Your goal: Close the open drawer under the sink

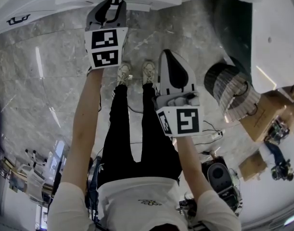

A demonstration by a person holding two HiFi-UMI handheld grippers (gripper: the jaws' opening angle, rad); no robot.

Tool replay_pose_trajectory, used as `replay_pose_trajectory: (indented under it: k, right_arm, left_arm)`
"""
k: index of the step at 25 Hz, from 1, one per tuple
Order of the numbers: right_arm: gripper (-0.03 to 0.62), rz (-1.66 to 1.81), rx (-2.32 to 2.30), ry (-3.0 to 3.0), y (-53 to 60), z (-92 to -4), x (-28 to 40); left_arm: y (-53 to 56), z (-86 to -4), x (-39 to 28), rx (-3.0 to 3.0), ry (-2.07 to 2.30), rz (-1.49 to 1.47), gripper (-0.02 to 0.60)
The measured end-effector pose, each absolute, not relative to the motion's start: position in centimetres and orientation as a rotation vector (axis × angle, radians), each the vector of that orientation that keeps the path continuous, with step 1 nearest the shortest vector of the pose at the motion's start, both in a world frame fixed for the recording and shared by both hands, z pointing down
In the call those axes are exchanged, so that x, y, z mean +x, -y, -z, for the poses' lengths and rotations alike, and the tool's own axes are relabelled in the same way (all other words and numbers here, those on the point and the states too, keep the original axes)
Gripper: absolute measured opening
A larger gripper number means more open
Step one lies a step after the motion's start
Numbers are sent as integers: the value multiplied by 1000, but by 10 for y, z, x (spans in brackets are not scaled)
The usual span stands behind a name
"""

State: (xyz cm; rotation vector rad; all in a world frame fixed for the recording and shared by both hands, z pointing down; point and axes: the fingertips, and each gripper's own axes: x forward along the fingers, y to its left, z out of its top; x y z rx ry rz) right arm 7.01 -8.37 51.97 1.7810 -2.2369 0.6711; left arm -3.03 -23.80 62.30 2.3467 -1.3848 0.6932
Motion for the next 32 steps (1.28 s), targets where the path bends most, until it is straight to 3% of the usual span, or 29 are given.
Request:
replay_pose_trajectory:
  k: [32]
  right_arm:
    - [29,-655,1819,2198,70,-524,82]
  left_arm:
    - [261,-623,-21,2403,1363,-641,143]
